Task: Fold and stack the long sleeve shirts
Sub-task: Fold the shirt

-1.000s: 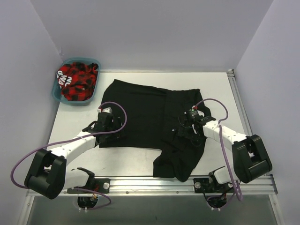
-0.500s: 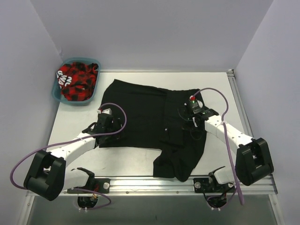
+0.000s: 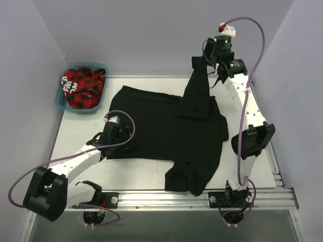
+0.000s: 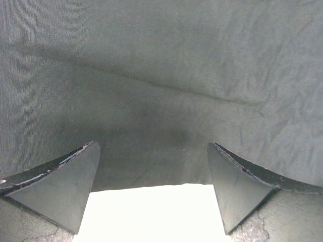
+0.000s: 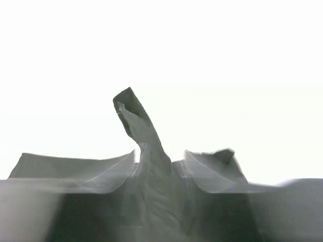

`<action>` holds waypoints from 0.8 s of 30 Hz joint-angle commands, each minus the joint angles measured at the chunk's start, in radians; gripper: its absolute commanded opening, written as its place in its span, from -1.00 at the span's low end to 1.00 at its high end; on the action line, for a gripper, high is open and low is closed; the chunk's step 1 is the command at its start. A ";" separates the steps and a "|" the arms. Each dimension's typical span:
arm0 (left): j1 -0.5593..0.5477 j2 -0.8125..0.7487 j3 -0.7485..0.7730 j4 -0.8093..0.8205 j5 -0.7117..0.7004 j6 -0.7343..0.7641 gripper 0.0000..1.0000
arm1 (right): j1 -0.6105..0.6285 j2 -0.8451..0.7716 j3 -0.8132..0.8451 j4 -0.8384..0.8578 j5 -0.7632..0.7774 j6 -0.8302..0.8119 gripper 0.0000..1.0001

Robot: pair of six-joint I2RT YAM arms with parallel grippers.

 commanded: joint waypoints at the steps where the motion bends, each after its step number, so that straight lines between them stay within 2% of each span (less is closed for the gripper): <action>1: -0.004 -0.054 -0.005 0.006 0.022 -0.013 0.95 | -0.001 0.107 0.201 -0.016 0.114 -0.134 0.17; 3: -0.004 -0.086 -0.006 -0.007 0.024 -0.021 0.95 | -0.001 0.098 0.192 -0.021 0.120 -0.142 0.62; 5: -0.004 -0.125 0.000 -0.019 0.024 -0.025 0.95 | -0.002 0.014 0.105 -0.019 0.123 -0.110 0.71; 6: -0.004 -0.139 0.003 -0.036 0.022 -0.027 0.95 | -0.001 -0.025 0.002 -0.019 0.123 -0.099 0.75; 9: -0.004 -0.195 0.014 -0.080 0.016 -0.028 0.95 | -0.002 -0.203 -0.191 -0.062 0.076 -0.024 0.74; 11: -0.004 -0.240 0.006 -0.100 0.010 -0.040 0.95 | 0.001 -0.343 -0.400 -0.105 -0.024 0.049 0.72; 12: -0.004 -0.254 0.000 -0.119 0.005 -0.047 0.95 | 0.001 -0.390 -0.487 -0.111 -0.064 0.078 0.68; 13: -0.002 -0.269 -0.008 -0.128 -0.001 -0.053 0.95 | 0.001 -0.440 -0.641 -0.116 -0.095 0.106 0.66; 14: -0.002 -0.280 -0.018 -0.137 -0.007 -0.063 0.95 | 0.001 -0.524 -0.729 -0.116 -0.151 0.134 0.64; 15: -0.002 -0.300 -0.035 -0.152 -0.018 -0.070 0.95 | 0.002 -0.563 -0.799 -0.116 -0.185 0.181 0.52; 16: -0.001 -0.307 -0.044 -0.156 -0.022 -0.073 0.95 | 0.005 -0.599 -0.933 -0.117 -0.196 0.206 0.50; 17: -0.001 -0.312 -0.051 -0.160 -0.028 -0.074 0.95 | 0.004 -0.654 -0.986 -0.114 -0.223 0.220 0.47; 19: 0.001 -0.318 -0.067 -0.163 -0.053 -0.079 0.95 | -0.001 -0.691 -1.083 -0.102 -0.221 0.261 0.36; 24: 0.019 -0.289 -0.097 -0.133 -0.081 -0.111 0.93 | -0.045 -0.694 -1.291 -0.006 -0.279 0.316 0.27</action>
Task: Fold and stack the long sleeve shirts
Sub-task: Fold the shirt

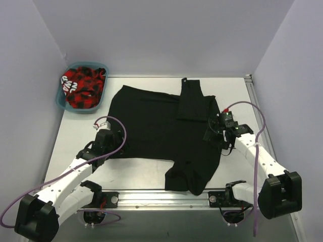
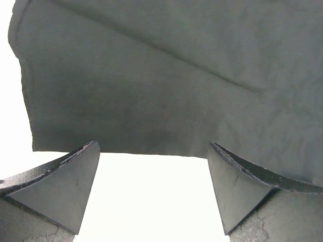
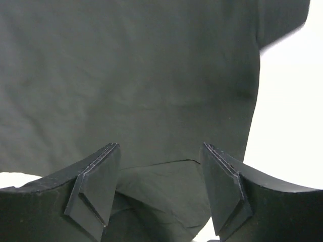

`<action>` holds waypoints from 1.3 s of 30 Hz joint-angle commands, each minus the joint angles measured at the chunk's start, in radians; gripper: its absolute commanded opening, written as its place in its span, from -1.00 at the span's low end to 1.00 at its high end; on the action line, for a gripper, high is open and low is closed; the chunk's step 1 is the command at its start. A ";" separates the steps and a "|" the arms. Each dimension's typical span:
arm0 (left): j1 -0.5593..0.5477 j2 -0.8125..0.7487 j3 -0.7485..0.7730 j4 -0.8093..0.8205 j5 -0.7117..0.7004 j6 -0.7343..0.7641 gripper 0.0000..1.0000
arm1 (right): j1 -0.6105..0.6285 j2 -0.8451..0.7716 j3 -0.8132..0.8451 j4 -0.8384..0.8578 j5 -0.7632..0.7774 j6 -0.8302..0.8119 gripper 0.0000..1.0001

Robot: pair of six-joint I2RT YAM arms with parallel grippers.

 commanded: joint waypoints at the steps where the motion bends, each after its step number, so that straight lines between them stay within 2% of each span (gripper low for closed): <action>1: 0.017 0.016 -0.026 0.022 -0.041 -0.037 0.93 | -0.037 0.019 -0.079 0.087 -0.055 0.085 0.26; 9: 0.127 0.096 -0.067 0.106 -0.019 -0.089 0.91 | -0.144 0.239 -0.069 0.208 -0.068 0.079 0.23; 13: 0.186 0.124 -0.067 0.111 -0.005 -0.094 0.78 | -0.176 0.349 0.005 0.227 -0.075 0.056 0.21; 17: 0.195 0.104 -0.056 0.102 -0.002 -0.095 0.77 | -0.198 0.456 0.081 0.248 -0.068 0.040 0.22; 21: 0.195 0.067 -0.047 0.048 -0.013 -0.099 0.80 | -0.215 0.489 0.147 0.248 -0.049 0.043 0.25; 25: 0.195 -0.003 -0.069 -0.019 -0.053 -0.112 0.87 | -0.212 0.366 0.102 0.247 -0.083 0.046 0.32; 29: 0.198 -0.063 -0.093 -0.043 -0.087 -0.154 0.94 | -0.209 0.144 -0.006 0.176 -0.071 0.050 0.46; 35: 0.201 0.006 -0.082 -0.043 -0.117 -0.151 0.93 | -0.207 -0.089 -0.144 0.058 -0.084 0.050 0.58; 39: 0.201 0.056 -0.084 -0.027 -0.176 -0.152 0.81 | -0.193 -0.241 -0.213 0.015 -0.114 0.085 0.64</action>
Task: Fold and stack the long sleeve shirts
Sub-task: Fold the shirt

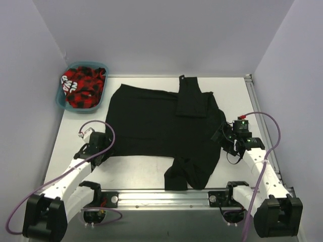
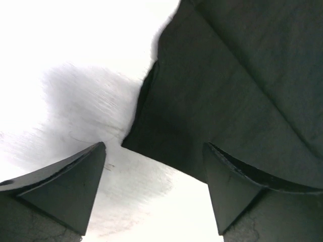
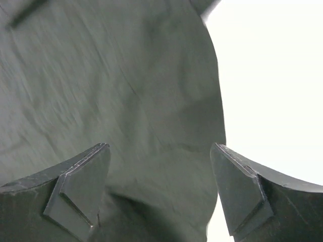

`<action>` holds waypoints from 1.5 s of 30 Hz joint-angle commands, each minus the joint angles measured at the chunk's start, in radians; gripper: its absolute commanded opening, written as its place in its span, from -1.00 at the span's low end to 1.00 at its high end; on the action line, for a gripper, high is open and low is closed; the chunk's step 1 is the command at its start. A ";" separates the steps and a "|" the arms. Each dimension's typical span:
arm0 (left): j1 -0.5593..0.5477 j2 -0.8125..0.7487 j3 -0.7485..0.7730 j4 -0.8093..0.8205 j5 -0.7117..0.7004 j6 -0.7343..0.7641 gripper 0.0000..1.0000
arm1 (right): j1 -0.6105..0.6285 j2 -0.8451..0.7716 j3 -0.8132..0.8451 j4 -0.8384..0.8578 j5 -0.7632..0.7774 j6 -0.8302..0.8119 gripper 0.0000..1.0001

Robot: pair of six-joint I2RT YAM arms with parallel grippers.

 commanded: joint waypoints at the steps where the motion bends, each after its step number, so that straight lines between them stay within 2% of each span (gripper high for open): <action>1: 0.007 0.036 0.001 -0.005 -0.062 -0.011 0.73 | 0.014 -0.107 -0.044 -0.104 -0.021 0.026 0.66; 3: 0.006 0.070 0.004 0.014 -0.057 -0.006 0.69 | 0.015 -0.165 -0.061 -0.133 -0.017 0.030 0.69; 10: 0.000 0.162 0.016 0.034 -0.039 0.012 0.30 | 0.015 -0.247 -0.095 -0.179 -0.009 0.038 0.71; 14: -0.032 0.198 0.030 0.038 -0.030 0.017 -0.05 | 0.015 -0.241 -0.097 -0.183 0.006 0.043 0.71; 17: -0.055 0.196 0.033 0.031 -0.034 0.014 -0.39 | 0.017 -0.235 -0.095 -0.183 0.020 0.044 0.71; 18: -0.057 0.193 0.033 0.029 -0.034 0.013 -0.57 | 0.017 -0.233 -0.095 -0.185 0.023 0.046 0.71; 21: -0.062 0.164 0.041 0.008 -0.034 0.013 -0.83 | 0.015 -0.213 -0.097 -0.196 0.051 0.050 0.71; 22: -0.066 0.155 0.046 -0.002 -0.033 0.017 -0.98 | 0.014 -0.195 -0.097 -0.197 0.058 0.050 0.71; 28: -0.077 0.067 0.087 -0.081 -0.030 0.033 -1.00 | 0.015 -0.088 -0.101 -0.223 0.078 0.055 0.71; 38: -0.080 0.021 0.116 -0.124 -0.005 0.058 -1.00 | 0.026 0.045 -0.132 -0.188 0.071 0.049 0.42; 42: -0.080 0.012 0.116 -0.124 -0.005 0.061 -1.00 | 0.040 0.097 -0.149 -0.154 0.034 0.059 0.37; 45: -0.078 0.010 0.118 -0.130 -0.014 0.063 -1.00 | 0.051 0.127 -0.156 -0.131 0.005 0.062 0.11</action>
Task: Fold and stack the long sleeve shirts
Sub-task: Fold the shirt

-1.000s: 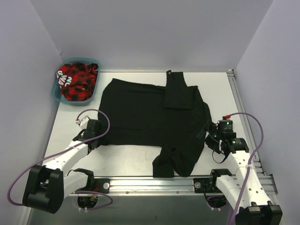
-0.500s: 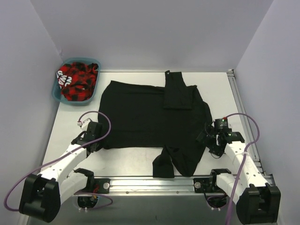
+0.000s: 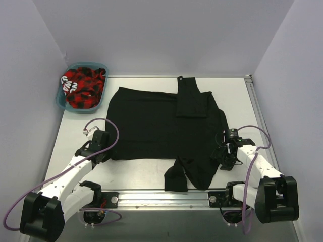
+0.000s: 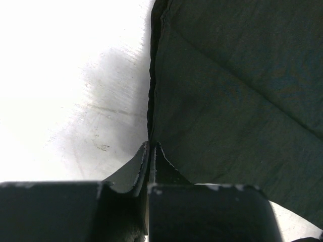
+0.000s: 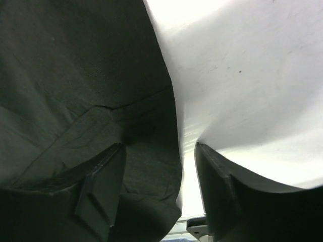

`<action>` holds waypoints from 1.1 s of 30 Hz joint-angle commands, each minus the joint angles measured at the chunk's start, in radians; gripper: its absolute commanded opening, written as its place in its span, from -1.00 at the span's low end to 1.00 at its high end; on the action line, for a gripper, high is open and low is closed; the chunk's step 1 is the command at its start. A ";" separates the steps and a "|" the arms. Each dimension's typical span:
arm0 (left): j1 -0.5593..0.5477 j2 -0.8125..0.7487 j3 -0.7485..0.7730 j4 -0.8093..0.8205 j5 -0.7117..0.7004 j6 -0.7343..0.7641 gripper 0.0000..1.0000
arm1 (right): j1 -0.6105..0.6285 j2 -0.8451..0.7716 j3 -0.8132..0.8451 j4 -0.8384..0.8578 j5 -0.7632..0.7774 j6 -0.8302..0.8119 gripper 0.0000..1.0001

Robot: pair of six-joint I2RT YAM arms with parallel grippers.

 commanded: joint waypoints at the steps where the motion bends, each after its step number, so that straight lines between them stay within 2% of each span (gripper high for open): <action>1: -0.004 -0.019 0.043 -0.021 -0.002 0.019 -1.00 | 0.013 0.025 -0.008 0.004 -0.032 0.011 0.04; 4: -0.004 -0.030 0.060 -0.053 -0.022 0.025 -1.00 | 0.012 -0.012 0.001 -0.019 -0.029 0.002 -0.57; 6: -0.004 -0.046 0.070 -0.068 -0.043 0.031 -1.00 | 0.010 -0.041 0.022 -0.044 -0.006 -0.008 -0.81; 7: -0.004 -0.063 0.083 -0.088 -0.058 0.040 -1.00 | 0.010 -0.065 0.033 -0.080 -0.001 -0.022 -1.00; 16: -0.004 -0.132 0.144 -0.180 -0.075 0.090 -1.00 | 0.004 -0.199 0.177 -0.239 0.021 -0.056 -1.00; 20: -0.002 -0.140 0.198 -0.199 -0.088 0.113 -1.00 | 0.004 -0.191 0.245 -0.262 0.021 -0.062 -1.00; 26: 0.005 -0.048 0.284 -0.165 -0.109 0.148 -1.00 | 0.001 -0.086 0.402 -0.259 0.047 -0.076 -1.00; 33: 0.032 0.159 0.362 -0.041 -0.103 0.174 -1.00 | -0.004 0.152 0.587 -0.205 0.073 -0.102 -1.00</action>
